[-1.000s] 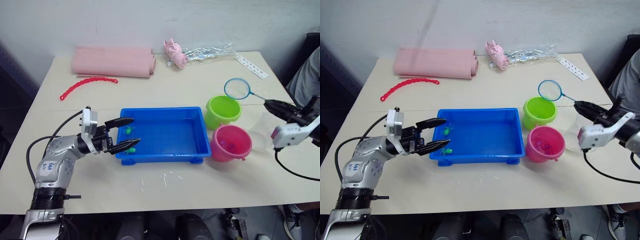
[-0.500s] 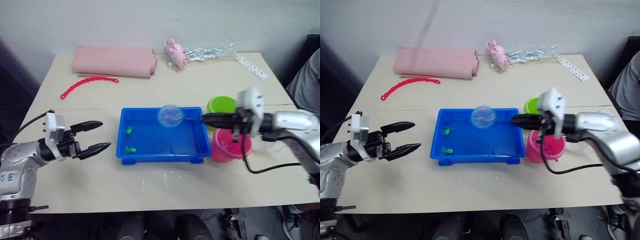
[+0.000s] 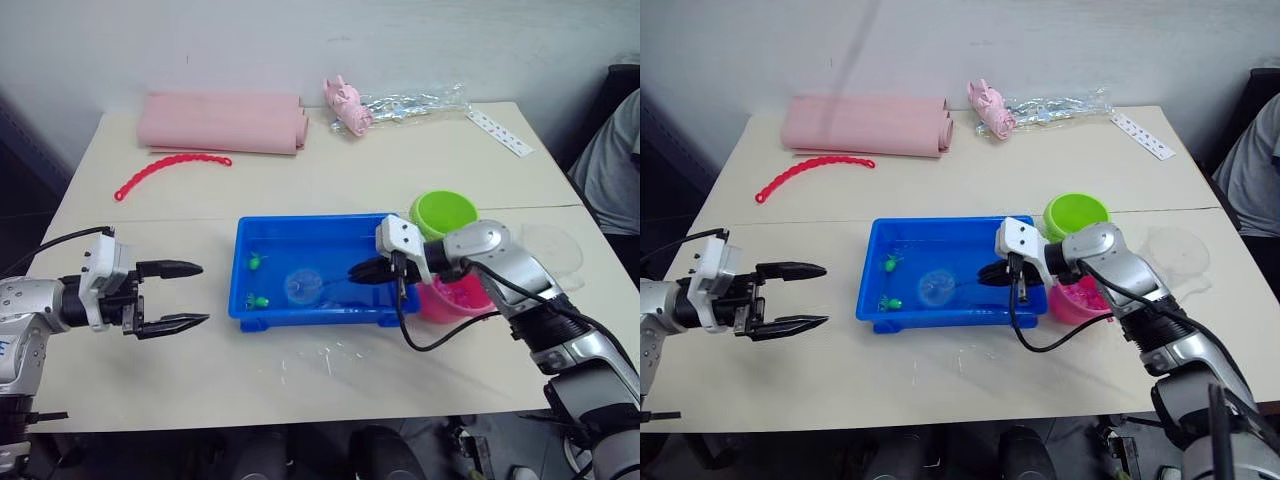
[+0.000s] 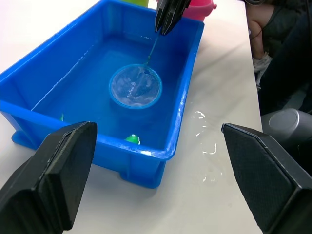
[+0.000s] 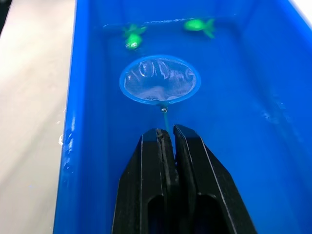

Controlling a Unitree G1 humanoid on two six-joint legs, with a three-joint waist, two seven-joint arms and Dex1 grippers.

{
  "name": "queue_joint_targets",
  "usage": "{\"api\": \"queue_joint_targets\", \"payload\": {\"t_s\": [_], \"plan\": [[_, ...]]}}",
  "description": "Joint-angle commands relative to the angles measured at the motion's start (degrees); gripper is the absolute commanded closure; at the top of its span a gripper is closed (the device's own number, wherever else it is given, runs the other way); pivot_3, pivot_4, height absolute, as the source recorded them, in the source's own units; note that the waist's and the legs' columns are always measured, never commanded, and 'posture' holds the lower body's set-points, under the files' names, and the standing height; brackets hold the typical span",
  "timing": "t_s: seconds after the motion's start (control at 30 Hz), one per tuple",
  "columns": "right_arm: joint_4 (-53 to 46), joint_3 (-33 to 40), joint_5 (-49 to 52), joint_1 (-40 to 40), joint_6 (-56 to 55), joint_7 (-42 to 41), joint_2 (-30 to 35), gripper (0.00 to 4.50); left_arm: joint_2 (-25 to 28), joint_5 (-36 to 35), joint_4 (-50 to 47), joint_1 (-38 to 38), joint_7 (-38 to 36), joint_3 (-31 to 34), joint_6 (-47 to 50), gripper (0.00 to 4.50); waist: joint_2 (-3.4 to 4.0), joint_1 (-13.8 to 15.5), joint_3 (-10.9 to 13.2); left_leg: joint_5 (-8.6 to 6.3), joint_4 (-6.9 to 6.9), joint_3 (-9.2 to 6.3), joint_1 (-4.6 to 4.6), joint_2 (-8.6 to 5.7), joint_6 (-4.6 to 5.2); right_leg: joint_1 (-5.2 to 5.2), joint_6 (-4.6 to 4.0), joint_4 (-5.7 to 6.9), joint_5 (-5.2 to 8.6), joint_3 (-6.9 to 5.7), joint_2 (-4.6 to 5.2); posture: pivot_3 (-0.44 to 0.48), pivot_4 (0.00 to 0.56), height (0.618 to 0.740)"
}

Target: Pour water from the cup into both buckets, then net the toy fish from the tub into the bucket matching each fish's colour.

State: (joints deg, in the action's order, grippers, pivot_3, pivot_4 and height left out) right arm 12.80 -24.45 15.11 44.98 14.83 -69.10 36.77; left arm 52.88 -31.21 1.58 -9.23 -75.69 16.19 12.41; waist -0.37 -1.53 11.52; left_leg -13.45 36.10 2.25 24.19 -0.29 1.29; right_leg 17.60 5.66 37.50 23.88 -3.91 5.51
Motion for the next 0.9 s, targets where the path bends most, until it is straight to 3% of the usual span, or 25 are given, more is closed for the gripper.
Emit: {"api": "queue_joint_targets", "payload": {"t_s": [0.03, 0.47, 0.9], "plan": [[4.89, -2.7, -6.41, 3.56, -3.26, -1.25, -3.09, 4.5, 0.8, 0.13, -2.93, 0.57, -0.38, 1.16, -1.4, 0.01, 0.0, -0.17, 0.0, 0.0, 0.02, 0.0, 0.0, 0.0, 0.0, 0.0, 0.0, 0.02, 0.0, 0.0, 0.0, 0.0, 0.15, 0.74], [13.68, -1.99, -11.25, 7.81, -3.86, -1.42, -16.98, 4.5, 2.06, 0.35, -4.42, 2.86, -0.2, 2.07, -0.46, 0.01, -0.01, -0.43, 0.0, 0.03, -0.01, 0.0, -0.04, 0.01, -0.06, 0.09, 0.0, 0.2, 0.0, 0.04, -0.01, 0.0, 0.15, 0.74], [7.04, 3.11, -6.33, 6.1, 0.33, -7.1, -16.62, 4.5, 1.72, 0.12, -4.19, 2.79, 0.16, 1.87, -0.51, 0.01, -0.01, -0.4, 0.0, 0.01, -0.08, 0.01, -0.03, 0.01, -0.09, 0.22, 0.0, 0.27, 0.0, 0.04, -0.01, 0.0, 0.15, 0.74]]}}
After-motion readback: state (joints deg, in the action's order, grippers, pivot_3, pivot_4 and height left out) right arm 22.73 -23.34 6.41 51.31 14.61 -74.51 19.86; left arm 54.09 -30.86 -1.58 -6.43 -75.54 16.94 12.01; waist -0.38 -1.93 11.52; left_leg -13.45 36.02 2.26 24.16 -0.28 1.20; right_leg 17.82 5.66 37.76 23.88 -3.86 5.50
